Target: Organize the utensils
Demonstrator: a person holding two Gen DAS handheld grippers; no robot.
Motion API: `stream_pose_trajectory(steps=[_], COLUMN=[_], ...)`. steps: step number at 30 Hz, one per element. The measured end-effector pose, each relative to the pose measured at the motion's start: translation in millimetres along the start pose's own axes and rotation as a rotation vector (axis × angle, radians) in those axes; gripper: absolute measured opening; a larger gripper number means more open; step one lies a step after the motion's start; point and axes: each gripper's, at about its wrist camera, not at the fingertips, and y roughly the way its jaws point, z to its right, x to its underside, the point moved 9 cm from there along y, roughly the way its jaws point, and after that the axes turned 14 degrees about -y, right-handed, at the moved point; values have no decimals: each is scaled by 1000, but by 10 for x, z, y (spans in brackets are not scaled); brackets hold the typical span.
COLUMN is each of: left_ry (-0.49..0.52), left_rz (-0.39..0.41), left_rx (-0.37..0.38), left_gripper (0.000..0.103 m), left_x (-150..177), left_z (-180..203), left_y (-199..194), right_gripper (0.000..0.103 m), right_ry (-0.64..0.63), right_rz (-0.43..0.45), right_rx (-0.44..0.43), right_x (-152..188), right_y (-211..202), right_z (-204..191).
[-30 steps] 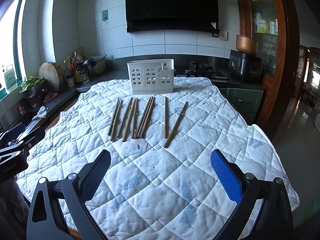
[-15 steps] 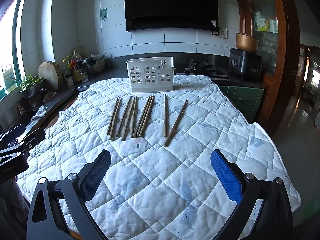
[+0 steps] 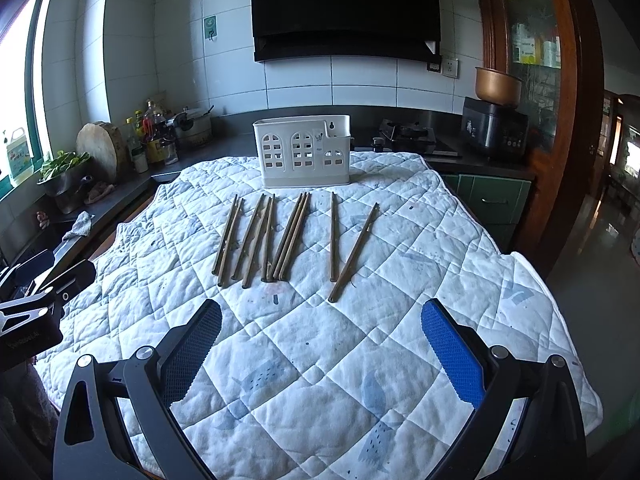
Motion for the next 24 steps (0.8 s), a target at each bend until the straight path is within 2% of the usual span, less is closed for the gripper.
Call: stream_pose_trajectory(steps=[24], left_ry=[16], left_rz=[-87], left_rx=[-16], left_gripper=[98], left_x=[-115], left_z=[173], left_y=[408], right_gripper=[97], right_ry=[11], right_rz=[-40], right_rx=[-19], right_x=[-138], right_y=[326], right_z=[197])
